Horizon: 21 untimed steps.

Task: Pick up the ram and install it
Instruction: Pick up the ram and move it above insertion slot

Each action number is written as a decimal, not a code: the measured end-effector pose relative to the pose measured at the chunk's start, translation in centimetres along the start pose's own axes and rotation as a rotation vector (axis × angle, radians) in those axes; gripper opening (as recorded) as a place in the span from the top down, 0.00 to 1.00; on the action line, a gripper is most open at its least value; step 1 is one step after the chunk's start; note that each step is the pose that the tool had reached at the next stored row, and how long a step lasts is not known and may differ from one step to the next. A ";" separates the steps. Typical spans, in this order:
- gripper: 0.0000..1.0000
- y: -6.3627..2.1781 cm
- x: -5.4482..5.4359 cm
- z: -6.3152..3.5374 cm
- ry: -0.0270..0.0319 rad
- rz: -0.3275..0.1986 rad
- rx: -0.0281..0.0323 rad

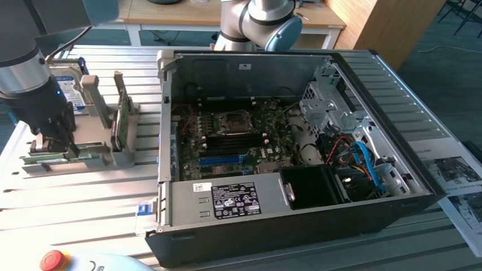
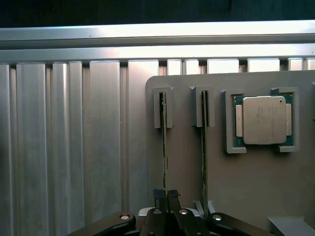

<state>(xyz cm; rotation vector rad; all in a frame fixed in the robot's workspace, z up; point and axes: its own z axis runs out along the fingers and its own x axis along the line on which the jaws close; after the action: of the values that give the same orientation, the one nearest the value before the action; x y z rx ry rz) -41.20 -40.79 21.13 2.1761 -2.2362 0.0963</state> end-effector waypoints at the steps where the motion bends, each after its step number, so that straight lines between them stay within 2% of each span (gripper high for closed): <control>1: 0.88 0.00 0.0 -0.09 0.0000 0.000 0.0000; 13: 0.88 -0.05 0.1 -1.59 -0.0001 0.000 0.0001; 21: 0.88 -0.10 0.2 -3.19 -0.0001 0.000 0.0001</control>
<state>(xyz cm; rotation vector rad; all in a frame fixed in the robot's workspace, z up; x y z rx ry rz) -41.20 -40.80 24.33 2.1762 -2.2362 0.0963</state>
